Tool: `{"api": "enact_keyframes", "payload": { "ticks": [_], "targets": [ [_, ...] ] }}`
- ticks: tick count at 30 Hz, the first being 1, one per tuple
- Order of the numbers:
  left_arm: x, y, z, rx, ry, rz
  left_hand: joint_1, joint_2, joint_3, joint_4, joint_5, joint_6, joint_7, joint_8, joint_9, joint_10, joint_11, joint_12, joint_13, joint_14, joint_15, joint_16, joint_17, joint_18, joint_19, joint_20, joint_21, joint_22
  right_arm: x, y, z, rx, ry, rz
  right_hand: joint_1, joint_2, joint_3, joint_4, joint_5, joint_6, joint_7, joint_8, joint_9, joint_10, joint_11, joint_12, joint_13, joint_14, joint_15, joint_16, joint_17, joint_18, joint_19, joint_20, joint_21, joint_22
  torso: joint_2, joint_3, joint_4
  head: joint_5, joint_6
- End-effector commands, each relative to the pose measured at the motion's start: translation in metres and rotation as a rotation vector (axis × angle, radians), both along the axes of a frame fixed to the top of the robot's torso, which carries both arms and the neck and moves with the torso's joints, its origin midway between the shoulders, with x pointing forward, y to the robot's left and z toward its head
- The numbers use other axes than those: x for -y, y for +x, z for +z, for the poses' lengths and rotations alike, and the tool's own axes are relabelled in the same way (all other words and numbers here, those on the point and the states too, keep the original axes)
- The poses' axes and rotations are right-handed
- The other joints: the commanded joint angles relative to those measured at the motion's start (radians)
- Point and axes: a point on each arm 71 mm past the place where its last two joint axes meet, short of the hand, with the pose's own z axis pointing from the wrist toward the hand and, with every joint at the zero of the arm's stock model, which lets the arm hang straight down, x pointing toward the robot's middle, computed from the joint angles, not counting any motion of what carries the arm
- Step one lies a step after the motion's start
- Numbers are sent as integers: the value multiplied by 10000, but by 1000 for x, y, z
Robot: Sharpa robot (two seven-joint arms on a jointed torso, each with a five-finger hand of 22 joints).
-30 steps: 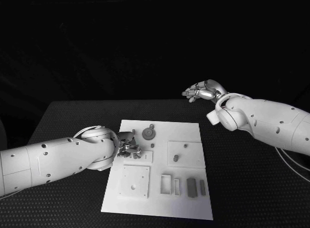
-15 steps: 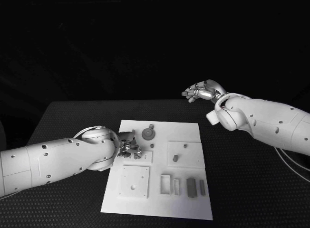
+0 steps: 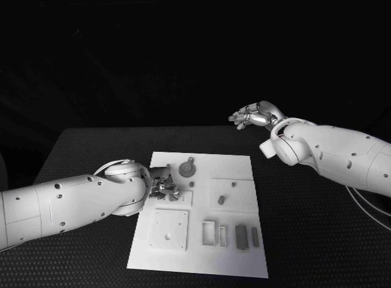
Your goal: Assemble the parts on the task board
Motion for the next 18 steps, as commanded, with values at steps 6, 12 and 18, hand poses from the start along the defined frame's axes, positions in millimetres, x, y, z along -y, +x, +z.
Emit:
{"api": "enact_keyframes", "payload": {
  "ticks": [6, 12, 18],
  "targets": [
    [-1, 0, 0, 160, 409, -251, 97, 41, 90, 9, -23, 1340, -675, 45, -22, -147, -160, 65, -21, 336, -368, 76, -23, 135, -60, -960, 38, 173, -2, -1, 0, -53, 53, 184, -62, 14, -84, 3, 71, -23, 49, 50, -18, 52, -5, -39, -25, -16, 64, -61, -14, -133, -41, 24, -42, 14, 3, 2, 5, -10, 5],
    [-3, 1, -1, 154, 444, -223, 117, 42, 106, 9, -1, 1342, -677, 55, -27, -147, -162, 74, -31, 336, -367, 85, -30, 136, -61, -959, 44, 173, -2, -1, 0, -64, 55, 194, -69, 14, -84, 2, 78, -24, 49, 51, -22, 54, -5, -42, -33, -16, 65, -63, -17, -132, -44, 25, -48, 16, 0, -4, 4, -15, 2],
    [-2, 1, -1, 120, 466, -252, 120, 47, 109, 13, 9, 1343, -677, 59, -29, -147, -162, 77, -35, 336, -366, 89, -33, 135, -62, -958, 46, 173, -3, -1, -1, -72, 58, 202, -73, 14, -85, 3, 80, -24, 50, 52, -23, 55, -4, -43, -36, -17, 65, -64, -18, -133, -46, 26, -50, 17, 2, -2, 5, -19, -1]
  ]
}}
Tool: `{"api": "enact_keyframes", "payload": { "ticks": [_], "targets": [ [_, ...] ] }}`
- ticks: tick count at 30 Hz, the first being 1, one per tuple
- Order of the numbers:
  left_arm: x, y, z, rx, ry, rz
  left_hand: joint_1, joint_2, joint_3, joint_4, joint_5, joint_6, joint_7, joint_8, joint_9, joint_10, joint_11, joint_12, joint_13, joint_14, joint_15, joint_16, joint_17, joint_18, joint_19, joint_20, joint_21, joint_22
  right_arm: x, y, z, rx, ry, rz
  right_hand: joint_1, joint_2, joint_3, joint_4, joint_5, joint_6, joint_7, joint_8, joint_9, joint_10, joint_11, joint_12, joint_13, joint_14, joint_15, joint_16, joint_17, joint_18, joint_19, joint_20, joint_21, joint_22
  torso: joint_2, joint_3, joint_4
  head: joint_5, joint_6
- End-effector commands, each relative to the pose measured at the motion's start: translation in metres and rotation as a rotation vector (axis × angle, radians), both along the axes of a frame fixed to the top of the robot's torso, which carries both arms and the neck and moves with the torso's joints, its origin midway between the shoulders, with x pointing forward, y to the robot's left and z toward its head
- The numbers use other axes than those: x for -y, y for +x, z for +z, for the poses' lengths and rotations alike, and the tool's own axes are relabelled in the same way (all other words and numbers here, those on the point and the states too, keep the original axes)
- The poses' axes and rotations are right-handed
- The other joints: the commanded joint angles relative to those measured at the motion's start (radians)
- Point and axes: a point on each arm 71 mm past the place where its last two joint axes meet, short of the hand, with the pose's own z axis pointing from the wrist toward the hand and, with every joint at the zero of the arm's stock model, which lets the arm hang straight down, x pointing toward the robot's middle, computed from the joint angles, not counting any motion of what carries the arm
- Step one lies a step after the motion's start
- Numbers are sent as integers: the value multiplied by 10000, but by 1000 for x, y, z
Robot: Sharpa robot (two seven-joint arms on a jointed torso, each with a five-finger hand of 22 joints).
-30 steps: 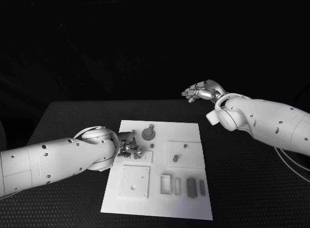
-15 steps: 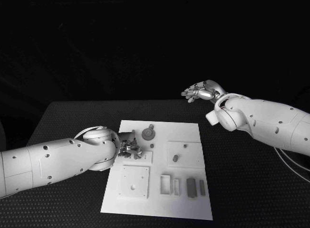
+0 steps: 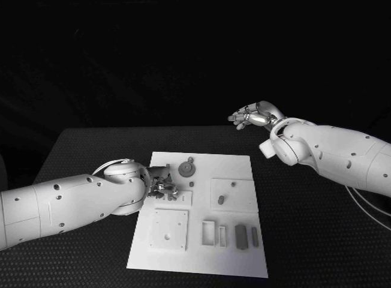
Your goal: Assemble the parts on the task board
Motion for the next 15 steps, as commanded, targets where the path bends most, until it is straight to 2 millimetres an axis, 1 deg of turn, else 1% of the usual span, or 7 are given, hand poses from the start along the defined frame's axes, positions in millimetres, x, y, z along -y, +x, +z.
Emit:
{"api": "enact_keyframes", "payload": {
  "ticks": [1, 8, 15],
  "targets": [
    [0, -1, -2, -90, 228, -123, 118, 49, 37, 1, 36, 1311, -644, 61, 3, -134, -149, 31, -15, 333, -368, 50, -12, 136, -63, -958, 47, 166, -2, 0, 0, -46, 37, 183, -74, 15, -56, -26, 43, -24, 50, 52, -15, 55, -4, -44, -16, -17, 66, -65, -11, -132, -46, 27, -51, 10, -2, -2, 4, -3, 10],
    [1, -2, -3, -250, 314, -239, 115, 43, 34, 5, 36, 1311, -643, 65, 0, -134, -148, 35, -21, 332, -366, 54, -17, 134, -65, -955, 49, 166, -3, -1, -1, -58, 41, 200, -79, 20, -55, -27, 47, -24, 50, 53, -18, 58, -4, -47, -24, -19, 67, -67, -14, -132, -49, 28, -56, 13, 1, -4, 5, -3, -3],
    [2, -3, -4, -368, 449, -301, 114, 42, 32, 6, 34, 1309, -643, 67, -2, -135, -147, 37, -24, 330, -365, 56, -19, 133, -66, -954, 50, 166, -3, -1, -1, -64, 51, 215, -81, 21, -55, -27, 48, -24, 51, 54, -20, 59, -4, -48, -28, -19, 67, -67, -15, -131, -50, 29, -58, 14, 0, 7, -2, 11, -4]
  ]
}}
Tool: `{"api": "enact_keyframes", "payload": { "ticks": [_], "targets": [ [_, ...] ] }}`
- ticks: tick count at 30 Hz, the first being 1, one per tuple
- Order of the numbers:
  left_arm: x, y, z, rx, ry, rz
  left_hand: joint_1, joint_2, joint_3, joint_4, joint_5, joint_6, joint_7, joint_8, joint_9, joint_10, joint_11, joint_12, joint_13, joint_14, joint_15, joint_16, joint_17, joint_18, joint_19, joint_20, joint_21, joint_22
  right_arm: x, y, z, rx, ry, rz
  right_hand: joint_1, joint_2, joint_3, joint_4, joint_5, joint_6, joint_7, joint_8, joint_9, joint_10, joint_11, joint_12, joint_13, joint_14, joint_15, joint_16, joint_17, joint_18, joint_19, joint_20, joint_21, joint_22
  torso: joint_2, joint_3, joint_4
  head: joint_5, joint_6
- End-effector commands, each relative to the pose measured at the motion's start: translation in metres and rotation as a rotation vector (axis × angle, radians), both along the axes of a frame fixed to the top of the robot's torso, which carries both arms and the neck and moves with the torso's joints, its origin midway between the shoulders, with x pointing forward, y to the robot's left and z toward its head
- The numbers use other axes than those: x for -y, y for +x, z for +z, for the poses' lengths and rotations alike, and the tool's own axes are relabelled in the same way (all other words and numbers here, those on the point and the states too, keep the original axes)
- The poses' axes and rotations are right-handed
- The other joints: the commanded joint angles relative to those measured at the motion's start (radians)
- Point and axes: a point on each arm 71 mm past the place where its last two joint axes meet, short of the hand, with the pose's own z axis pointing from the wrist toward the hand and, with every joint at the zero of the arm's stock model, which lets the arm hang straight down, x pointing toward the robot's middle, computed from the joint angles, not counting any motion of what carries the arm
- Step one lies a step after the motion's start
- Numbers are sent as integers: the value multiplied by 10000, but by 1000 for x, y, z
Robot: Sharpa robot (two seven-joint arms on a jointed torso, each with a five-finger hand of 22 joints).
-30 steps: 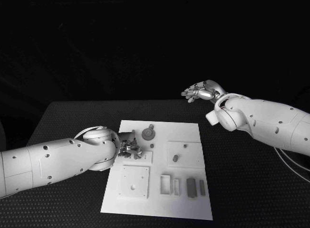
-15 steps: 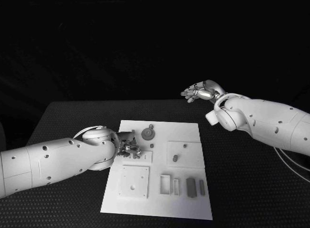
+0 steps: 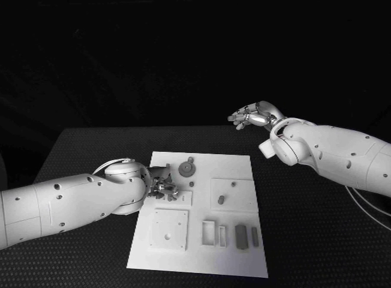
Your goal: Assemble the parts on the task board
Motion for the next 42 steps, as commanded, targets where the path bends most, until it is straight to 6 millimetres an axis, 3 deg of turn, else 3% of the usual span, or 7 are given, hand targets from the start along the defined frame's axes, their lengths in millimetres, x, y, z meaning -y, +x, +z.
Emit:
{"api": "enact_keyframes", "payload": {
  "ticks": [1, 13, 42],
  "targets": [
    [1, -3, -4, -293, 366, -192, 95, 47, 28, 9, 16, 1306, -640, 32, -6, -136, -145, 40, -16, 326, -365, 58, -13, 132, -68, -952, 52, 168, -2, -1, 0, -38, 41, 189, -82, 21, -55, -27, 49, -25, 51, 54, -11, 60, -4, -48, -9, -19, 67, -68, -16, -130, -50, 29, -59, 17, 0, 10, -7, 11, 0],
    [4, -4, -8, -127, 548, -344, 3, -1, -49, 120, -214, 1325, -643, 92, -40, -142, -146, 87, -85, 315, -351, 101, -68, 123, -86, -934, 69, 160, -3, -1, 0, -47, 53, 216, -88, 15, -54, -32, 54, -24, 52, 60, -23, 69, -4, -56, -37, -38, 75, -83, -30, -137, -84, 36, -84, 29, 1, 7, -16, 5, -4],
    [-2, -5, 0, 803, -452, 173, -54, 181, -3, 210, -199, 1344, -664, 179, -83, -175, -168, 169, -158, 310, -355, 169, -144, 137, -99, -932, 94, 155, 0, -1, -2, -73, 45, 143, -121, 32, -57, -20, 67, -24, 53, 67, -37, 81, -3, -64, -69, -40, 84, -88, -42, -139, -98, 45, -101, 49, 2, 3, 8, -41, -23]
  ]
}}
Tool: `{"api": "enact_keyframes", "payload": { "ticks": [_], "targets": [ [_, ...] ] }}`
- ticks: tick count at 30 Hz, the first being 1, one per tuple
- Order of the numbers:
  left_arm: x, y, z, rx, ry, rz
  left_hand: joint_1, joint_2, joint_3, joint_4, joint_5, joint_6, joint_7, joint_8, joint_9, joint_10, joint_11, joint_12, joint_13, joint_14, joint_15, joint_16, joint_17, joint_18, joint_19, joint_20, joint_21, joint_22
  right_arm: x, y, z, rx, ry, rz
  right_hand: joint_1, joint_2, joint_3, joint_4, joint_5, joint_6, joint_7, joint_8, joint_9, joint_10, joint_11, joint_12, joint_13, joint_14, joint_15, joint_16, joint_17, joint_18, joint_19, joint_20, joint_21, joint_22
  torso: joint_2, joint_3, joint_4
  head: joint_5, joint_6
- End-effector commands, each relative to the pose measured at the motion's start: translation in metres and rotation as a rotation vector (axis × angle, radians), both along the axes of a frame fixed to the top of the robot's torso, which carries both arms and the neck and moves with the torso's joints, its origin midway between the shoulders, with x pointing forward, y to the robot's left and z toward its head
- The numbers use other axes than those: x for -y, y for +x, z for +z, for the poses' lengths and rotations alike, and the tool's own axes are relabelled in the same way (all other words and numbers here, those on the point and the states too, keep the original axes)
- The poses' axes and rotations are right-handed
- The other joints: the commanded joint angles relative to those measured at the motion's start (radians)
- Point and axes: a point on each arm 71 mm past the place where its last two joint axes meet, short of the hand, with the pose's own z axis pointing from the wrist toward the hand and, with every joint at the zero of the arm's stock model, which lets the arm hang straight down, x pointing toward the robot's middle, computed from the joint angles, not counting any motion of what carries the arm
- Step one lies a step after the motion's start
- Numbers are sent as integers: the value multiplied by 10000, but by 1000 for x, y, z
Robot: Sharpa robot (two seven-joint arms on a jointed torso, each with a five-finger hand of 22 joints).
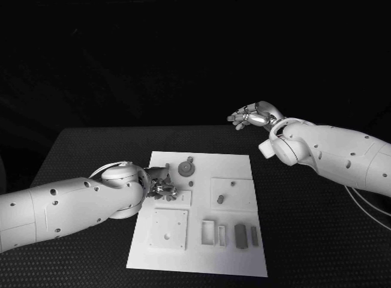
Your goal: Assemble the parts on the task board
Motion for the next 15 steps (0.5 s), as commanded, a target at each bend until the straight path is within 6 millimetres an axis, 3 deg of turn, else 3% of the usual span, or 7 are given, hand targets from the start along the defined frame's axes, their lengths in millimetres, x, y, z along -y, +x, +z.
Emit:
{"api": "enact_keyframes", "payload": {
  "ticks": [1, 10, 15],
  "targets": [
    [1, 1, 2, 344, -384, 165, -15, 162, 58, 32, -61, 1152, -582, 45, 3, -180, -168, 51, -19, 257, -295, 51, -25, 139, -65, -967, 56, 157, -1, 0, -1, -41, 28, 142, -82, -8, -31, 7, 68, -24, 54, 67, -12, 82, -3, -64, -19, -13, 57, -51, -10, -140, -61, 8, -65, 11, 1, 4, 14, -12, -7],
    [-1, 0, 4, 501, -551, 334, -57, 180, 68, 67, -201, 1126, -580, 51, -19, -202, -165, 68, -43, 243, -302, 56, -57, 146, -76, -968, 57, 154, 0, -1, -3, -90, 40, 120, -106, 2, -32, 11, 94, -25, 54, 70, -19, 87, -3, -68, -36, -13, 58, -53, -15, -139, -64, 11, -72, 21, 3, 14, 16, 31, -39],
    [-3, -2, 3, 460, -630, 435, -44, 169, 124, 111, -825, 1042, -560, 26, -69, -221, -148, 102, -101, 229, -323, 75, -120, 166, -92, -977, 68, 153, 0, -1, -3, -99, 39, 116, -121, 4, -33, 12, 113, -26, 54, 72, -24, 90, -3, -70, -46, -14, 59, -54, -19, -138, -65, 13, -76, 27, 0, 7, 10, 39, -45]
  ]
}}
